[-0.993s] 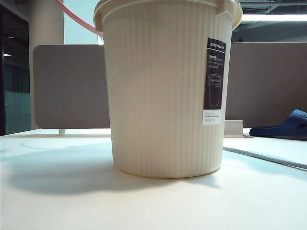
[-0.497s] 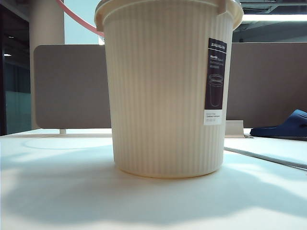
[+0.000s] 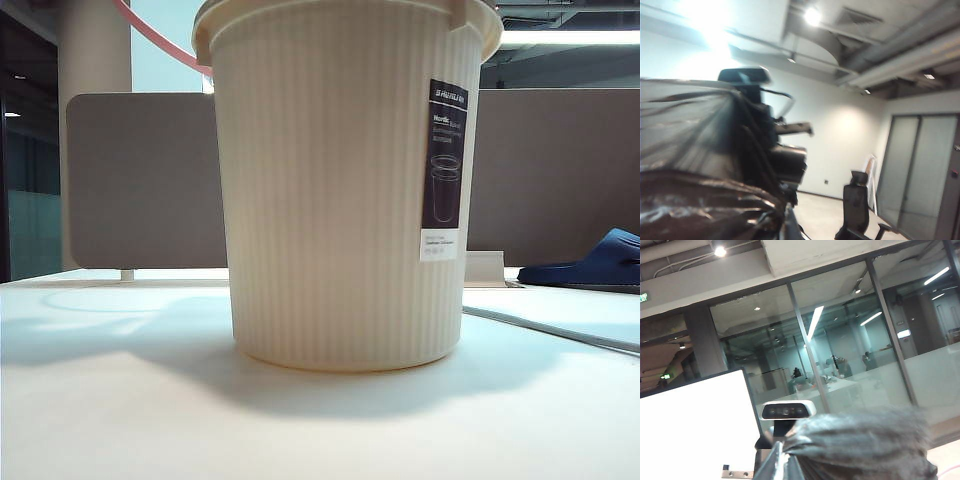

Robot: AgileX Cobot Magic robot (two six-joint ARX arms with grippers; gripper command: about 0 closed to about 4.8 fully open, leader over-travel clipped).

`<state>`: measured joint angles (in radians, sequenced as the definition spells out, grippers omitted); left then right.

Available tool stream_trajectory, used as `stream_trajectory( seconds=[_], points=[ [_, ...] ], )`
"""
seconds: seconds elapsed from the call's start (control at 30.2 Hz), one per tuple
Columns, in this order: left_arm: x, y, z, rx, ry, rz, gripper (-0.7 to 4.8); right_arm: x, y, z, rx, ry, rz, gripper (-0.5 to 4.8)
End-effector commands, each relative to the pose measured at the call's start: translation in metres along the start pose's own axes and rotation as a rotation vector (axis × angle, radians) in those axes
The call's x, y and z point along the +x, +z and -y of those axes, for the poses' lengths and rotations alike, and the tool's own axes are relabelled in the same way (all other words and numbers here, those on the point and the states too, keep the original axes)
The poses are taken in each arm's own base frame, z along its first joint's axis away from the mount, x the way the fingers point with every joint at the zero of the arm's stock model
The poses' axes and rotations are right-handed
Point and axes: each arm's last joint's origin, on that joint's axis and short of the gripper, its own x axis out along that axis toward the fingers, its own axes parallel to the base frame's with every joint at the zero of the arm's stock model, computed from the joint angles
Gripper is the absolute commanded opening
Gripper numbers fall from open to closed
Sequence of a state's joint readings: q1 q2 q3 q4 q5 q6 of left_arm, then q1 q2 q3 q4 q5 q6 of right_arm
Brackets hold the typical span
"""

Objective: Open the ring lid of the trash can, pull out the black garbage bag inside, and place it on the table.

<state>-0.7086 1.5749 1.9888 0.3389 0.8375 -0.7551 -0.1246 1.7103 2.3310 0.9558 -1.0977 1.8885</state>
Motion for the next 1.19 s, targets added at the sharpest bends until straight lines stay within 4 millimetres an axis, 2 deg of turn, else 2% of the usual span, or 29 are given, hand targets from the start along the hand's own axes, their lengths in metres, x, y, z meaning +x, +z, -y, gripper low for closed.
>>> stream_trajectory(
  seconds=[0.03, 0.13, 0.3, 0.36, 0.56, 0.73, 0.96, 1.19],
  points=[
    [0.007, -0.007, -0.002, -0.007, -0.045, -0.030, -0.06, -0.006, 0.004, -0.007, -0.033, -0.020, 0.013, -0.01],
    [0.009, -0.011, -0.003, 0.004, -0.070, -0.052, -0.06, -0.008, 0.005, -0.006, -0.045, -0.028, 0.016, -0.01],
    [0.015, -0.020, -0.005, 0.003, -0.112, -0.088, -0.06, -0.022, 0.012, -0.006, -0.075, -0.083, 0.051, -0.01],
    [0.020, -0.026, -0.007, -0.009, -0.129, -0.098, -0.06, -0.031, 0.017, -0.007, -0.097, -0.125, 0.063, -0.01],
    [0.033, -0.046, -0.018, -0.058, -0.159, -0.137, -0.06, -0.043, 0.022, -0.009, -0.123, -0.170, 0.084, -0.01],
    [0.045, -0.064, -0.022, -0.067, -0.197, -0.157, -0.06, -0.050, 0.025, -0.009, -0.138, -0.195, 0.106, -0.01],
    [0.053, -0.075, -0.024, -0.075, -0.224, -0.180, -0.06, -0.052, 0.026, -0.009, -0.152, -0.201, 0.103, -0.01],
    [0.069, -0.098, -0.019, -0.111, -0.287, -0.225, -0.06, -0.061, 0.030, -0.012, -0.174, -0.235, 0.125, -0.01]
  ],
)
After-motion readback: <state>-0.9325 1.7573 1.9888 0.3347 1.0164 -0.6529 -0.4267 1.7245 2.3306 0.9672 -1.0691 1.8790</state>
